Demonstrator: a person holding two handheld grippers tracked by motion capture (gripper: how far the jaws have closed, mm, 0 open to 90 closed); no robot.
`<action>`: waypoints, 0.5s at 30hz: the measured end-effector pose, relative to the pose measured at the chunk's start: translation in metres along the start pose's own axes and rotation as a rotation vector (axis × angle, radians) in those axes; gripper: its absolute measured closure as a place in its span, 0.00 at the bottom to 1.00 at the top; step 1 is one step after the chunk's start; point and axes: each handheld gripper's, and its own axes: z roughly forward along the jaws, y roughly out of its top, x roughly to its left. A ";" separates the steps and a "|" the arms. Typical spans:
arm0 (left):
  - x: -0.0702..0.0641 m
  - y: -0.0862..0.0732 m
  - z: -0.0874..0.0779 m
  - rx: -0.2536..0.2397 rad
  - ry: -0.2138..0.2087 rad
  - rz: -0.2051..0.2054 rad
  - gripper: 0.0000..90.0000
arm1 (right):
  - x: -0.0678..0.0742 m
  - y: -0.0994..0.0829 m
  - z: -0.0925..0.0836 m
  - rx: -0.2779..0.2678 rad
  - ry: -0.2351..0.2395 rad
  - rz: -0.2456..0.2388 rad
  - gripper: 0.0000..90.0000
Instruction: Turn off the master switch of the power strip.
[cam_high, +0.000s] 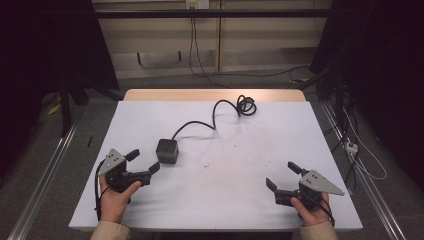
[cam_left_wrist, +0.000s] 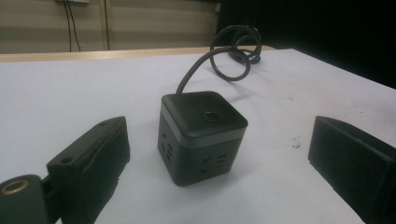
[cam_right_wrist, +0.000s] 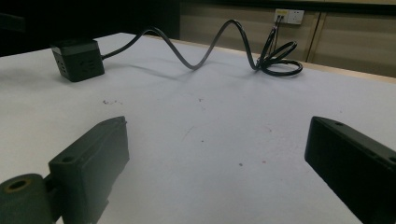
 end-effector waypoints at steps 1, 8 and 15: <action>0.000 0.001 0.001 -0.003 -0.003 0.000 0.06 | 0.000 0.000 0.000 0.000 0.001 -0.001 0.06; -0.002 0.003 0.007 0.010 -0.021 0.006 0.06 | 0.000 0.000 0.000 -0.001 -0.001 0.001 0.06; -0.003 0.004 0.011 0.023 -0.017 -0.002 0.08 | 0.000 0.000 0.000 0.000 0.000 0.000 0.07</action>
